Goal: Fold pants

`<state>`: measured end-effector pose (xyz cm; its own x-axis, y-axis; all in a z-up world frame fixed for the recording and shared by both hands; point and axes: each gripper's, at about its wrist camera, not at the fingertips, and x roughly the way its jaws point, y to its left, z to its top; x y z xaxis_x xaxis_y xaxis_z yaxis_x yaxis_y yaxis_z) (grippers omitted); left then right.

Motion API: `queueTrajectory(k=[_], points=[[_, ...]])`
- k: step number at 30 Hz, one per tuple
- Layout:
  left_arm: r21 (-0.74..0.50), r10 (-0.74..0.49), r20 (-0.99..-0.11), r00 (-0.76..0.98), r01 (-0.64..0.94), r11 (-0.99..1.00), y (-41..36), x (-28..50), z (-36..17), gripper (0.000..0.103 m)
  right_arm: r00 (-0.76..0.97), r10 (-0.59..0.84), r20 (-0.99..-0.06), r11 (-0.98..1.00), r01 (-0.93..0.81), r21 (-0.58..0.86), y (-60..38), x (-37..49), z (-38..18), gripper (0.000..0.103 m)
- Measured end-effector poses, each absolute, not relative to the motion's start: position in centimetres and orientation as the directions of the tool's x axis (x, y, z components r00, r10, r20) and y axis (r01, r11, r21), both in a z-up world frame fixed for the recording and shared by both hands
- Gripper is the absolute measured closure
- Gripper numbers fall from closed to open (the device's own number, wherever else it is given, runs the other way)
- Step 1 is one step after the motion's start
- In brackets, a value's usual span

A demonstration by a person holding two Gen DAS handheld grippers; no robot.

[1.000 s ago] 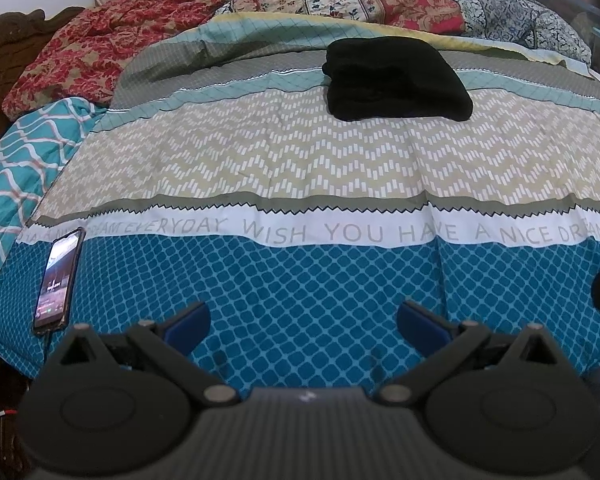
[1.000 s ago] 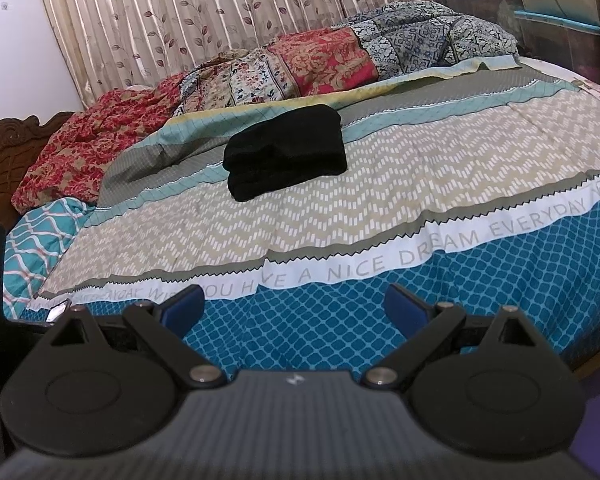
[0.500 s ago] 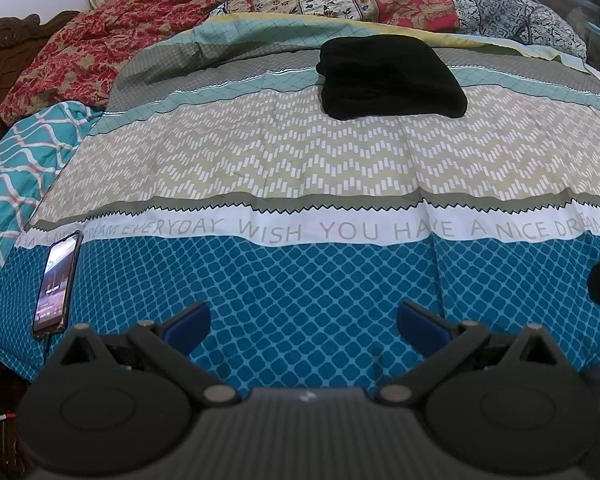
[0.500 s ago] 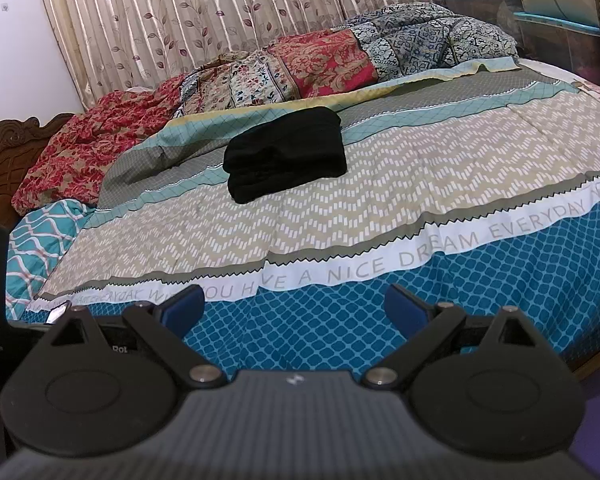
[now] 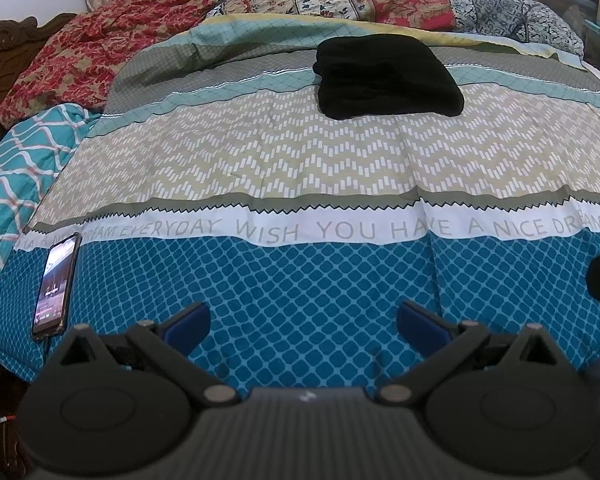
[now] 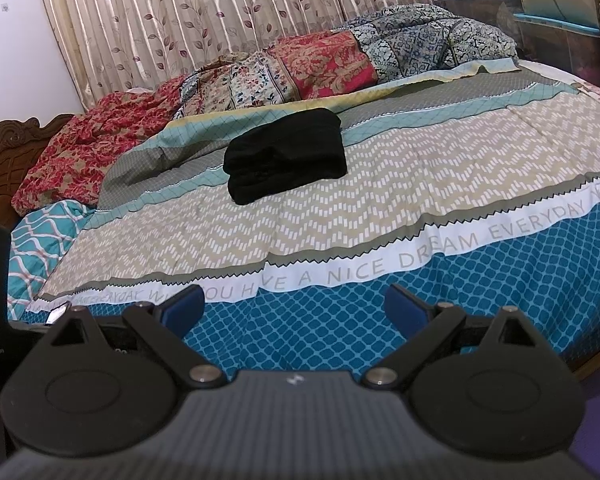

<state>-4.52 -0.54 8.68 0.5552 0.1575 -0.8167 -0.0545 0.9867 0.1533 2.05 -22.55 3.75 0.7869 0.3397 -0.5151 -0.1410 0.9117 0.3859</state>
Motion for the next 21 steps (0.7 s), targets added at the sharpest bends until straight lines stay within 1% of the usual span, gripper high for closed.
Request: queueTrajectory(k=[21], points=[[0.152,0.158,-0.809,0.567,-0.057,0.987,-0.58,-4.65,9.64,0.0,0.799,0.336,-0.499,0.913,-0.147,0.38,-22.53,2.02,4.36,0.005]])
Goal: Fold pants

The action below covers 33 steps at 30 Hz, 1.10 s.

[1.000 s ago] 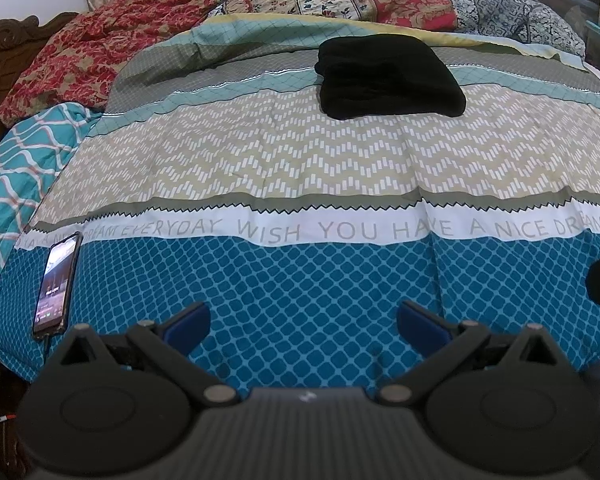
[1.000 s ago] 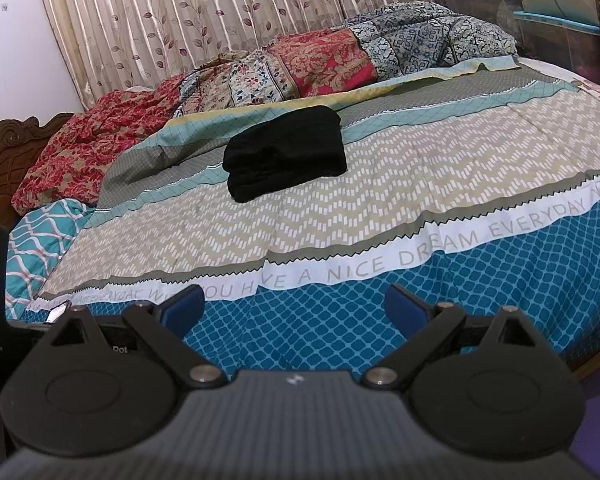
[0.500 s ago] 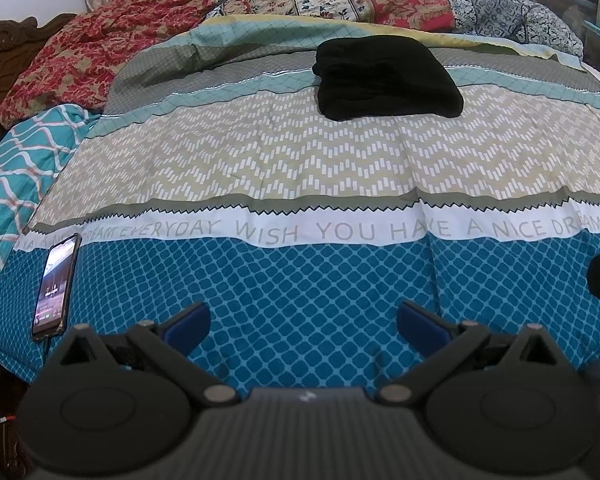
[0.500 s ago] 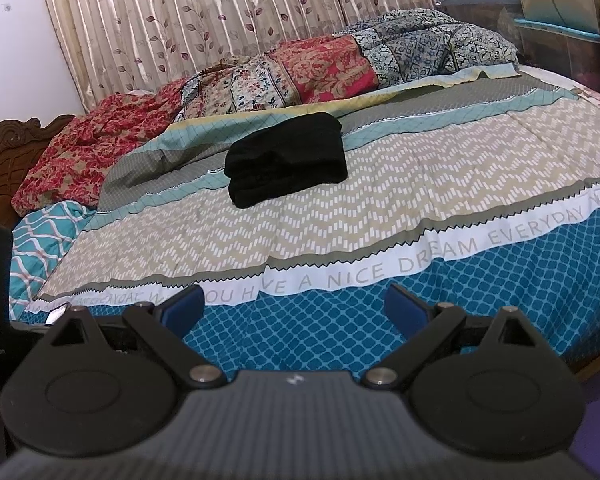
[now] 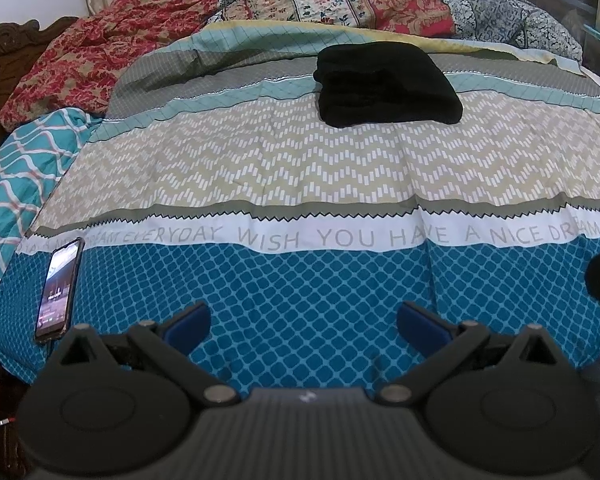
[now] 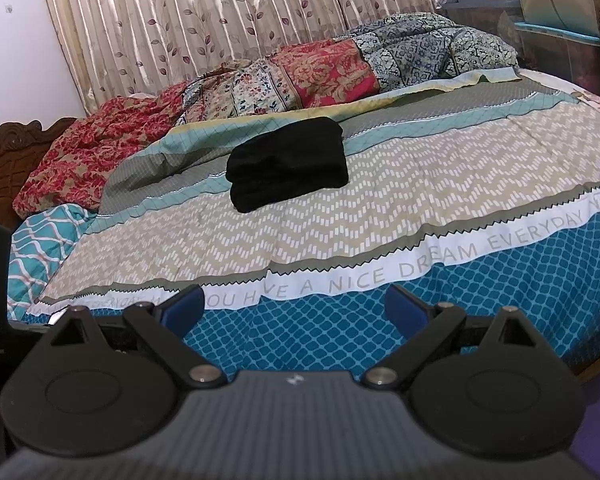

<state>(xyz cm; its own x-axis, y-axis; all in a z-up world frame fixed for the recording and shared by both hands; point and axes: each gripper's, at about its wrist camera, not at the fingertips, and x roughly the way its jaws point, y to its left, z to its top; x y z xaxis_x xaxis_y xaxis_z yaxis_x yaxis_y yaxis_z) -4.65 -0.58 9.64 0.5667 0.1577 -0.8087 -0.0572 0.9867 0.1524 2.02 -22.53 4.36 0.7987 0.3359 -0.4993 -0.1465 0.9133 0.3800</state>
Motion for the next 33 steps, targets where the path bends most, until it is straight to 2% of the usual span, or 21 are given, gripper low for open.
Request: queueTrajectory(k=[18,33], points=[[0.163,0.162,-0.781,0.603,-0.054,0.985,-0.8,-5.1,11.0,0.0,0.82,0.349,-0.454,0.906,-0.172,0.386,-22.5,1.5,5.6,0.005],[0.171,0.169,-0.78,0.603,-0.054,0.984,-0.8,-5.3,10.8,0.0,0.819,0.348,-0.456,0.906,-0.169,0.389,-22.5,1.3,5.4,0.005]])
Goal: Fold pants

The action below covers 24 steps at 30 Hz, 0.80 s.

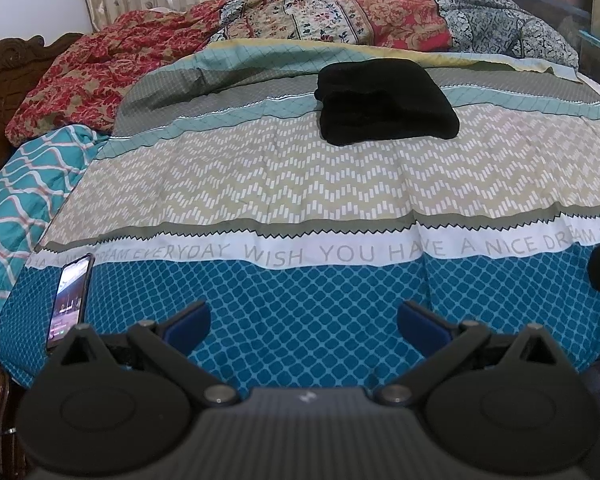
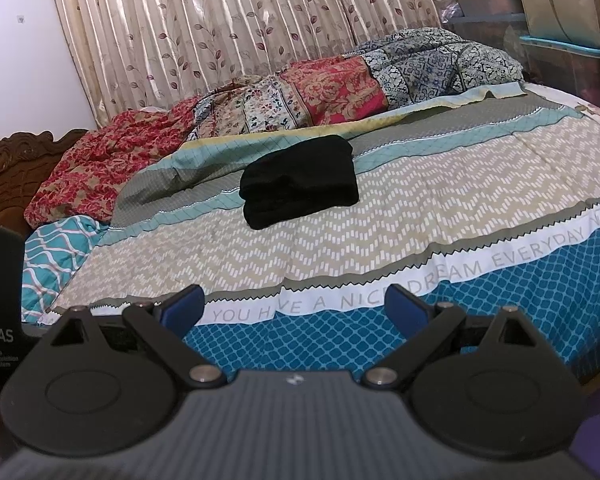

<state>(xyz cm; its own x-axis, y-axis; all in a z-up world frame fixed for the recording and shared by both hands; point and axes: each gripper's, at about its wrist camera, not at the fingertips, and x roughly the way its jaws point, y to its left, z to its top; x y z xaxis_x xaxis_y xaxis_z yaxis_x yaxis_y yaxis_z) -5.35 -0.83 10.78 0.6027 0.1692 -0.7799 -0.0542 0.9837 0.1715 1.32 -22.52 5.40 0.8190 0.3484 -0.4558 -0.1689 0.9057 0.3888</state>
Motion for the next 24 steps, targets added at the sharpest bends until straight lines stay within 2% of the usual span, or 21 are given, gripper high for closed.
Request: queueTrajectory(k=[24], points=[[0.189,0.171,-0.784,0.597,-0.033,0.981,-0.9,-5.3,10.18,0.0,0.814,0.348,-0.466,0.907,-0.168,0.386,-22.19,1.28,4.96,0.005]])
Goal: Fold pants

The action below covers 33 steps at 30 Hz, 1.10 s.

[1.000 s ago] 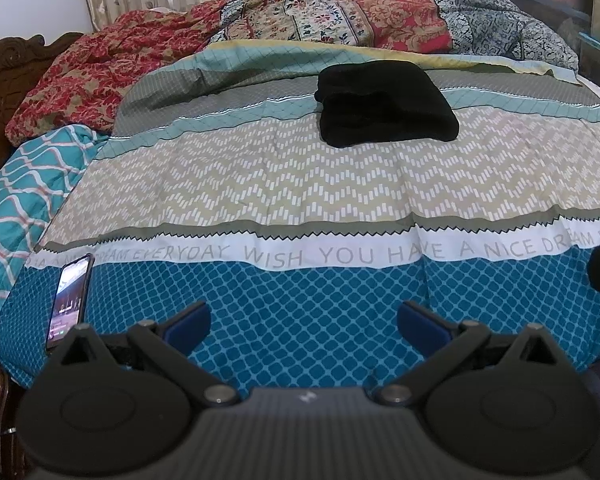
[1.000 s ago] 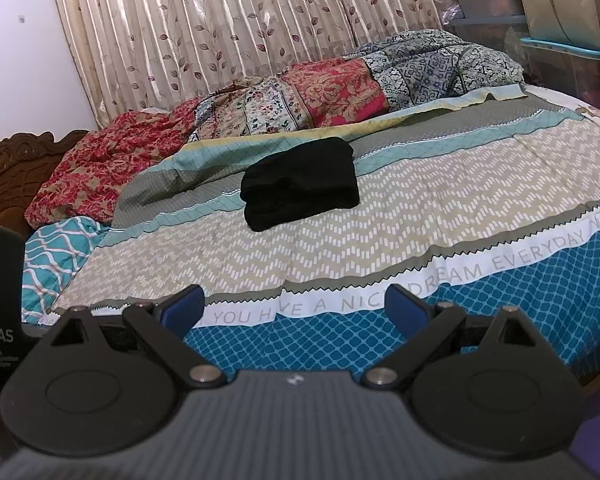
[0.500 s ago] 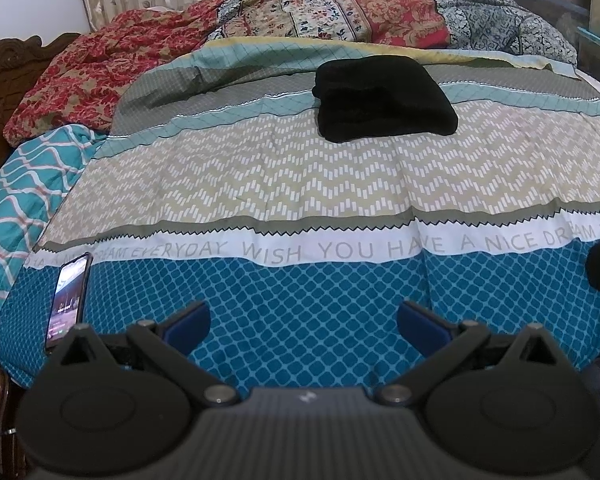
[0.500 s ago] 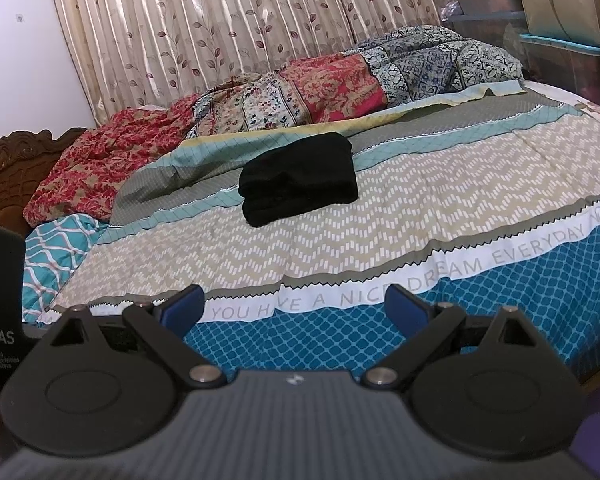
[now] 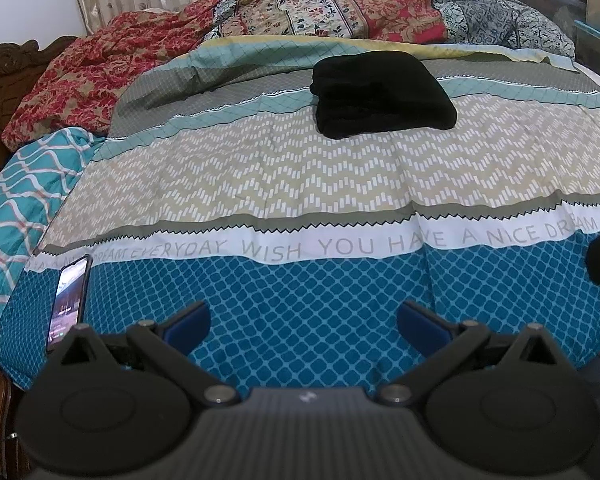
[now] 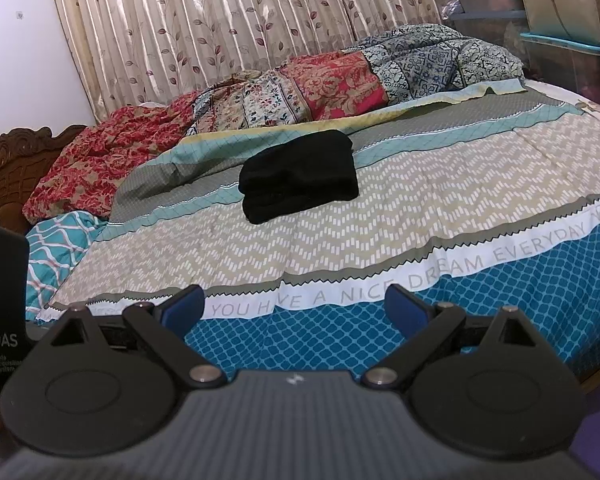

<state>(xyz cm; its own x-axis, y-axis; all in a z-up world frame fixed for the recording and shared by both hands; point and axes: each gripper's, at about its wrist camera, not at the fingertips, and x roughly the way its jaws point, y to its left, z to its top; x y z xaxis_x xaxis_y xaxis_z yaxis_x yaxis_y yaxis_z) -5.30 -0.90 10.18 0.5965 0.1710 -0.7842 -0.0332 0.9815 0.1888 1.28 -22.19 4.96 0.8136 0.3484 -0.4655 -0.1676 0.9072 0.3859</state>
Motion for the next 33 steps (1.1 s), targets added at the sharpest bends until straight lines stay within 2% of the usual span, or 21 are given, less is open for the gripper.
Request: queueTrajectory(k=[33], points=[[0.191,0.171,-0.792,0.587,-0.028,0.981,-0.97,-5.3,9.66,0.0,0.809,0.347,-0.475,0.908,-0.164,0.385,-21.93,1.13,4.49,0.005]])
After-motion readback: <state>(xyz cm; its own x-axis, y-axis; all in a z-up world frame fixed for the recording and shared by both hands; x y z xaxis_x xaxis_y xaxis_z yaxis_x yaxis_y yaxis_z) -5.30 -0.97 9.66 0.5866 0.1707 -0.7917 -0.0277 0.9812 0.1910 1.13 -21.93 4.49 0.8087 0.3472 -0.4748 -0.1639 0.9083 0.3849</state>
